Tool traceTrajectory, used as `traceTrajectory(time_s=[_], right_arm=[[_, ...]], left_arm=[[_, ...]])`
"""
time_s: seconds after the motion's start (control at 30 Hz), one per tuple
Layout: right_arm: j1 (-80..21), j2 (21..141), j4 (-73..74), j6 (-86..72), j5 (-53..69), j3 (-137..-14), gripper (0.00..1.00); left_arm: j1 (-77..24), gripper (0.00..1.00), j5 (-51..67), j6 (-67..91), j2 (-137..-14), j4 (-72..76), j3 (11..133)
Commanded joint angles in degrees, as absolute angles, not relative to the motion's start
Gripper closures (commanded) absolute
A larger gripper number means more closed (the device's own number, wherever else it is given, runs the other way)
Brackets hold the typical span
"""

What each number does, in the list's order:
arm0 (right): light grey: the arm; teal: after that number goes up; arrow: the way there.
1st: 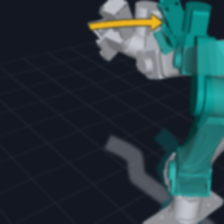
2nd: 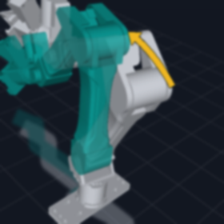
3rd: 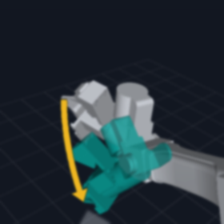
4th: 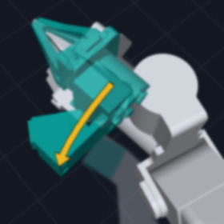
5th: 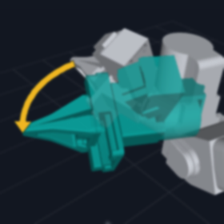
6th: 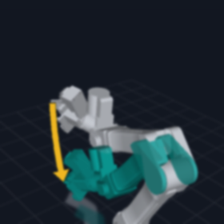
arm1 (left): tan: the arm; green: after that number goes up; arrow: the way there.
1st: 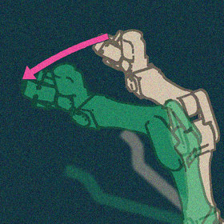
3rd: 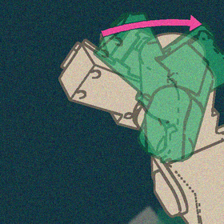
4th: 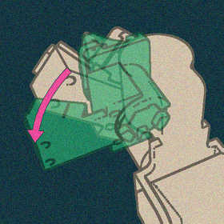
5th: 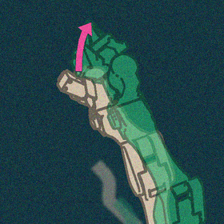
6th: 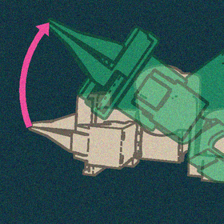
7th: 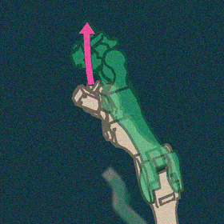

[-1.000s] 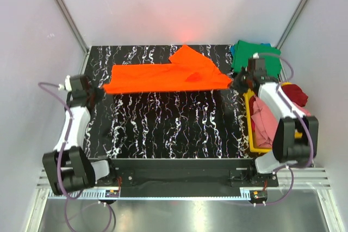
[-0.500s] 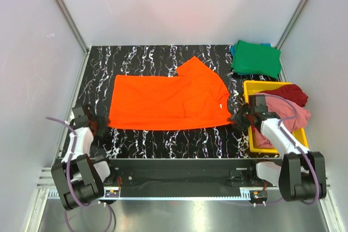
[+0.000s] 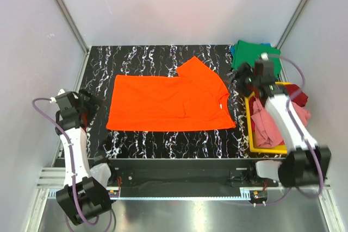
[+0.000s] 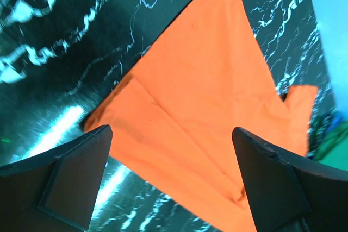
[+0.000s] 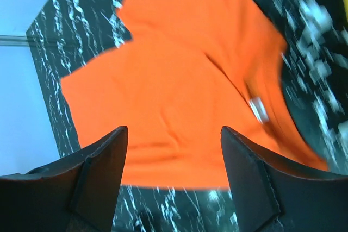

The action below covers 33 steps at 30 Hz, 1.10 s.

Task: Fold and stack the t-shirts
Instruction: Fold the tshirt

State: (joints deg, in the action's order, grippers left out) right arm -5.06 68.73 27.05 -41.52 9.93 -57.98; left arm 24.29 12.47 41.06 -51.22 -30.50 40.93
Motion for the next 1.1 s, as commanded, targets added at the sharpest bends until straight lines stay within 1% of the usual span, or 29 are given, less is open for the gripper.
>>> traceTrajectory(time_s=[0.0,0.03,0.07,0.1,0.13,0.17,0.2,0.23,0.27,0.3,0.33,0.4,0.43,0.47,0.53,0.57,0.63,0.67,0.7,0.77,0.8,0.87,1.07], right_arm=[[-7.4,80.8,29.5,-32.2,8.4,-73.1,0.24],[-7.7,86.3,30.4,-31.5,6.8,-76.3,0.24],[-8.3,88.7,30.6,-30.9,4.9,-78.8,0.24],[-8.2,90.9,30.5,-29.3,3.2,-83.4,0.24],[-8.3,95.7,30.0,-28.4,3.1,-85.8,0.24],[-8.3,98.3,30.1,-27.3,3.3,-88.6,0.24],[-8.3,101.0,30.4,-25.2,5.3,-94.2,0.24],[-8.5,106.2,30.2,-24.1,6.5,-97.0,0.24],[-8.6,108.7,30.8,-23.4,6.8,-99.9,0.24],[-8.6,111.2,30.9,-21.4,8.2,-105.5,0.24],[-8.8,116.0,31.1,-20.5,9.2,-108.2,0.24],[-8.9,120.8,32.1,-19.0,9.9,-115.9,0.24],[-8.9,125.2,32.6,-18.6,10.4,-118.3,0.24],[-8.9,127.4,33.0,-18.4,11.0,-122.9,0.24],[-8.9,133.9,34.0,-18.0,13.2,-127.6,0.24],[-9.0,136.2,34.4,-18.5,15.1,-132.6,0.24],[-9.0,143.1,35.5,-19.2,17.1,-138.1,0.24],[-9.4,145.5,36.0,-19.2,18.5,-144.3,0.24],[-9.7,150.2,36.4,-19.5,19.3,-147.4,0.24],[-10.5,154.5,37.1,-19.7,19.9,-155.2,0.24],[-10.7,157.8,36.9,-19.8,19.9,-157.0,0.24],[-11.1,160.4,36.7,-20.0,19.3,-160.2,0.23],[-12.0,165.6,32.9,-21.8,20.6,-160.0,0.23]], left_arm=[[23.3,0.01,9.4,30.3,-54.0,-35.5,46.7],[20.9,0.01,7.1,28.1,-54.9,-36.8,48.1],[19.3,0.01,2.8,27.5,-56.3,-38.4,49.0],[17.8,0.01,1.2,26.8,-56.5,-38.5,49.9],[15.1,0.01,0.2,25.3,-56.6,-38.4,50.0],[13.9,0.01,-3.6,24.7,-56.9,-38.5,50.2],[12.8,0.01,-4.4,24.2,-56.9,-38.6,50.4],[10.9,0.01,-4.7,23.5,-57.2,-38.5,50.4],[10.1,0.01,-4.9,23.4,-57.7,-38.5,50.5],[9.4,0.01,-4.3,23.1,-59.5,-38.6,50.9],[8.7,0.01,-3.7,22.7,-60.5,-38.8,51.1],[7.9,0.01,-3.1,22.2,-62.9,-39.7,51.9],[7.1,0.01,-2.9,21.9,-63.4,-39.8,52.1],[6.9,0.01,-2.6,21.6,-63.7,-40.1,52.2],[6.2,0.01,-3.1,21.5,-63.5,-40.3,52.3],[5.9,0.01,-3.3,21.5,-63.4,-40.3,52.2],[5.3,0.01,-3.8,21.5,-63.1,-40.3,52.3],[5.2,0.01,-4.0,21.5,-63.2,-40.2,52.3],[4.8,0.01,-4.0,21.5,-63.4,-40.3,52.3],[4.2,0.01,-3.9,21.5,-63.7,-40.3,52.3],[3.9,0.01,-4.0,21.5,-63.8,-40.3,52.5],[3.3,0.02,-4.2,21.5,-63.9,-40.3,52.5],[2.1,0.02,-4.9,21.8,-64.3,-40.3,52.5]])
